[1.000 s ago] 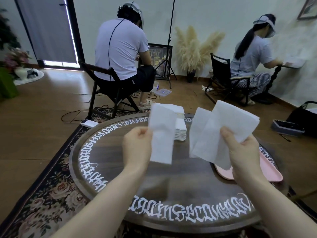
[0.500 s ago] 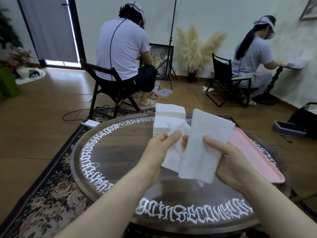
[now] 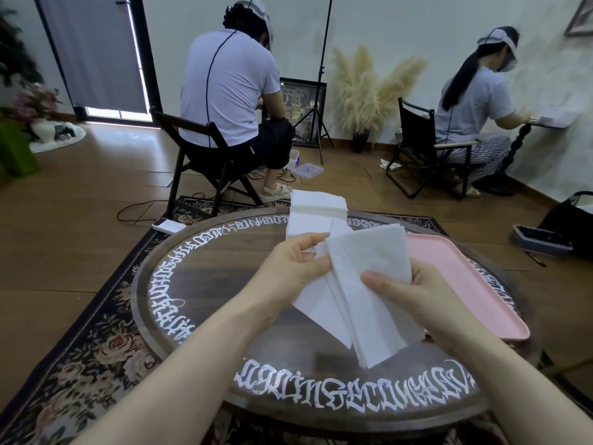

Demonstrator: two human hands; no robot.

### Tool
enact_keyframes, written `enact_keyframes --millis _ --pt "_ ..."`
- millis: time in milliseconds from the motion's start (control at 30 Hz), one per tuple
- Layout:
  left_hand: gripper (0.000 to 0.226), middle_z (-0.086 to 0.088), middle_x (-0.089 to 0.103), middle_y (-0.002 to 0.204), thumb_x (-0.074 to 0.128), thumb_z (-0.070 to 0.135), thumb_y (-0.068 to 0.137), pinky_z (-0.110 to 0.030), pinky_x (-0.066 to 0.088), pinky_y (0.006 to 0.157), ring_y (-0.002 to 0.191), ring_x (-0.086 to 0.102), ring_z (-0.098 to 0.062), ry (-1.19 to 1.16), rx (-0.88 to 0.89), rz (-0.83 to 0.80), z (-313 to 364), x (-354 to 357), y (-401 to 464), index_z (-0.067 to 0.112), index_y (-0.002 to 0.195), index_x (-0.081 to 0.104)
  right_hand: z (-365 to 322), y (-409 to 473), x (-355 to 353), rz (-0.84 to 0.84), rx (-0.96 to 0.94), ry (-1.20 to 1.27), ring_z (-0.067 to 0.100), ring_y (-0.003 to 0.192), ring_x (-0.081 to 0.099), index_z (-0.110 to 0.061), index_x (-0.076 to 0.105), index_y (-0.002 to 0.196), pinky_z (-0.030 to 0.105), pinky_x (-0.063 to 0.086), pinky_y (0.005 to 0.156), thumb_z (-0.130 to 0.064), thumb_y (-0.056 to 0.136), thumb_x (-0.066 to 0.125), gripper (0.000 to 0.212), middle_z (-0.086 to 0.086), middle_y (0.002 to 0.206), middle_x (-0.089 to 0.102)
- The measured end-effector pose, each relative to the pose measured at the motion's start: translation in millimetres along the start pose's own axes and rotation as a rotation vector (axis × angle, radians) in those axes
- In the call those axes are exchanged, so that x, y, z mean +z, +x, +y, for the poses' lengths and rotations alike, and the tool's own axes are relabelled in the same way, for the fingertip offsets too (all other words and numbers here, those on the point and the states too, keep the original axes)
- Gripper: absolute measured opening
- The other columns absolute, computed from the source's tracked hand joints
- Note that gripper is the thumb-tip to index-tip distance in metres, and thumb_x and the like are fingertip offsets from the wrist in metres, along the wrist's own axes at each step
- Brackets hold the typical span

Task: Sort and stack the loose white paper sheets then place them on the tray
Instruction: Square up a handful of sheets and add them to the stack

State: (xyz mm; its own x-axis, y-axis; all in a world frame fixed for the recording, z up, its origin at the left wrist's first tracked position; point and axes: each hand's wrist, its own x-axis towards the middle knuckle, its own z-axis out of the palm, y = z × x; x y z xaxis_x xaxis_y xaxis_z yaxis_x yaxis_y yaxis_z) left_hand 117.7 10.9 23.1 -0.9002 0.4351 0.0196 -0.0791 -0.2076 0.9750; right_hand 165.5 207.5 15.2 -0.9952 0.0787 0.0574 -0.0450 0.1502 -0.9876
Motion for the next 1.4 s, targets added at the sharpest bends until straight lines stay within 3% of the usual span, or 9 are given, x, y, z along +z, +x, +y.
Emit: enact_keyframes --millis 200,433,600,900,1033,1133,1233,1300,1400 --pt "0.038 -0.021 0.069 0.094 0.054 -0.009 0.093 -0.032 0.053 0.074 0.077 0.064 -0.025 0.068 0.015 0.0 3.6 -4.7 -1.3 0.005 0.128 0.057 -3.9 1.7 -3.4 0.016 0.017 0.01 0.025 0.083 0.074 -0.016 0.068 0.105 0.036 0.057 0.069 -0.04 0.065 0.073 0.047 0.005 0.095 0.077" --pt "0.024 -0.012 0.074 0.083 0.063 -0.002 0.09 -0.026 0.055 0.061 0.063 0.068 -0.016 0.029 0.03 0.02 5.9 -4.7 -1.2 0.009 0.111 0.065 -5.1 -3.5 0.4 -0.063 0.027 -0.024 0.022 0.076 0.074 -0.016 0.072 0.096 0.024 0.055 0.058 -0.039 0.067 0.074 0.037 0.006 0.091 0.077" --pt "0.028 -0.028 0.07 0.104 0.06 0.001 0.094 -0.035 0.05 0.077 0.086 0.064 -0.029 0.058 0.016 0.013 5.3 -1.8 -2.5 0.01 0.121 0.062 -2.4 -2.5 6.8 -0.025 0.006 0.027 0.023 0.078 0.074 -0.022 0.076 0.092 0.026 0.058 0.06 -0.04 0.069 0.073 0.029 0.006 0.093 0.077" --pt "0.025 -0.008 0.073 0.098 0.056 0.006 0.095 -0.02 0.052 0.064 0.077 0.067 -0.016 0.078 0.0 -0.015 7.2 -4.0 -2.0 0.012 0.117 0.068 -2.0 -1.7 8.3 0.012 -0.022 -0.023 0.02 0.078 0.074 -0.022 0.074 0.096 0.025 0.056 0.06 -0.043 0.07 0.072 0.033 0.002 0.092 0.078" --pt "0.025 -0.008 0.076 0.096 0.065 0.021 0.088 -0.022 0.055 0.068 0.081 0.071 -0.017 0.019 0.033 -0.076 6.6 -2.2 -3.9 0.01 0.109 0.071 -1.2 -2.0 7.3 0.005 -0.029 -0.036 0.022 0.083 0.074 -0.02 0.072 0.1 0.027 0.057 0.064 -0.042 0.071 0.072 0.036 0.001 0.094 0.077" --pt "0.02 -0.013 0.076 0.088 0.068 0.0 0.087 -0.028 0.057 0.069 0.073 0.071 -0.018 0.119 0.089 -0.001 1.1 -1.9 -2.6 0.015 0.101 0.07 0.2 -1.0 10.2 0.041 -0.072 -0.103 0.017 0.088 0.072 -0.026 0.068 0.105 0.028 0.057 0.07 -0.034 0.075 0.076 0.032 -0.003 0.099 0.076" --pt "0.03 -0.011 0.077 0.09 0.064 -0.005 0.089 -0.039 0.056 0.08 0.08 0.071 -0.022 0.317 0.126 0.003 -2.7 -4.9 -0.4 0.023 0.095 0.073 -3.2 0.6 9.9 0.184 -0.322 -0.325 0.004 0.107 0.057 -0.035 0.056 0.112 0.01 0.043 0.084 -0.027 0.074 0.081 0.046 -0.014 0.115 0.062" --pt "0.032 -0.005 0.078 0.089 0.063 -0.003 0.089 -0.042 0.055 0.083 0.083 0.071 -0.019 0.422 0.143 -0.036 -3.5 -6.0 -1.3 0.027 0.091 0.074 -8.2 -0.6 7.5 0.187 -0.49 -0.487 0.003 0.122 0.045 -0.04 0.055 0.111 0.019 0.034 0.097 -0.04 0.07 0.077 0.047 -0.017 0.125 0.053" --pt "0.027 -0.007 0.077 0.092 0.065 0.002 0.087 -0.044 0.054 0.083 0.085 0.071 -0.02 0.469 0.158 -0.074 -4.5 -4.1 -3.7 0.026 0.095 0.074 -9.3 -2.2 8.9 0.115 -0.463 -0.571 0.006 0.128 0.041 -0.042 0.062 0.095 0.037 0.029 0.105 -0.052 0.064 0.073 0.035 -0.018 0.127 0.051"
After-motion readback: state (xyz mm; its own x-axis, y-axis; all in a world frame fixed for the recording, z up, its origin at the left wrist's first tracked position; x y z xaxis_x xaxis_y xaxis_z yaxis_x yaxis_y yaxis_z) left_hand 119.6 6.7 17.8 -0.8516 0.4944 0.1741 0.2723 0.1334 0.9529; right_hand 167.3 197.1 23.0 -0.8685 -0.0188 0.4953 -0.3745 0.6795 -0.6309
